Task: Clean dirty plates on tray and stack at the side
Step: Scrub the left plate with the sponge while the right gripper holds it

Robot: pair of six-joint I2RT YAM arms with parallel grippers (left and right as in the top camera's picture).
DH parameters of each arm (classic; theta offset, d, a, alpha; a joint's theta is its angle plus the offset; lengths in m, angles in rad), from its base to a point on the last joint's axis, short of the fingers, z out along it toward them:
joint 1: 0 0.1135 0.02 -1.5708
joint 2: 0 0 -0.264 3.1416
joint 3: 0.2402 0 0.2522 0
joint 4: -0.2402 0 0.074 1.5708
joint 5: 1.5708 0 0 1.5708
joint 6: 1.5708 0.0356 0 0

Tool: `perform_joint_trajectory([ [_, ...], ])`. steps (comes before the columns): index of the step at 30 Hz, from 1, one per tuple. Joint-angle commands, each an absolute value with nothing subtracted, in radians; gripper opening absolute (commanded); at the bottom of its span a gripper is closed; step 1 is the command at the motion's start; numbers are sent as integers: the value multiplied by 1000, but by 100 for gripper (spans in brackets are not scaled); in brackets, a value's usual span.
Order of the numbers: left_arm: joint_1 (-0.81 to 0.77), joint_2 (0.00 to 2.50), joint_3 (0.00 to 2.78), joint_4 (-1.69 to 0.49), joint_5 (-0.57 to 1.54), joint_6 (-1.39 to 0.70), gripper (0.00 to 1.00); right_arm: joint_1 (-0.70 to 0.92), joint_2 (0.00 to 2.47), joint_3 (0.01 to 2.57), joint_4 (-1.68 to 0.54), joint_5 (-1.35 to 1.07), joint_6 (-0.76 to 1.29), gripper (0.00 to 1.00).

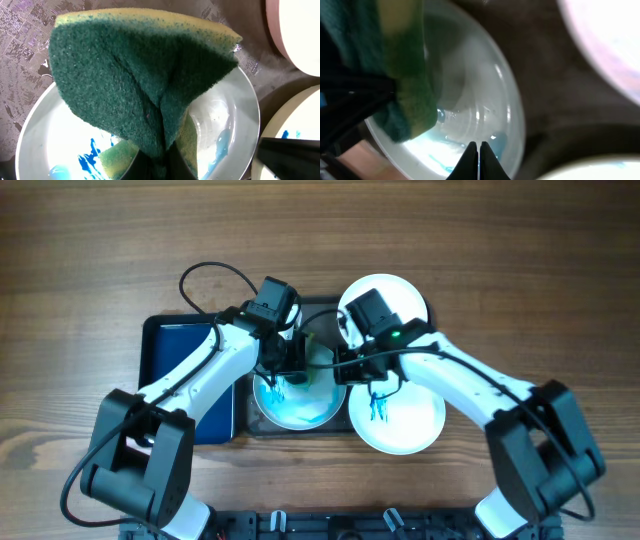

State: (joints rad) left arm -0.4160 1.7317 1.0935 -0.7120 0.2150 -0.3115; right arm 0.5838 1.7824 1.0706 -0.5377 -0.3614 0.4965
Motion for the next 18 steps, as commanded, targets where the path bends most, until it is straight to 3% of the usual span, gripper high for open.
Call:
perform_joint_trajectory([
  [1,-414,1738,1113,-715,210,-291,4,619,1837,1089,-520,-345,527,6],
  [3,-414,1738,1113,-715,208,-291,4,611,1835,1090,-526,-328,533,30],
  [4,-414,1738,1113,-714,208,-291,4,600,1834,1092,-533,-329,530,34],
  [13,-414,1738,1113,-706,174,-292,4,546,1815,1195,-693,-336,397,34],
  [18,-414,1738,1113,-696,174,-292,4,543,1814,1226,-727,-274,433,33],
])
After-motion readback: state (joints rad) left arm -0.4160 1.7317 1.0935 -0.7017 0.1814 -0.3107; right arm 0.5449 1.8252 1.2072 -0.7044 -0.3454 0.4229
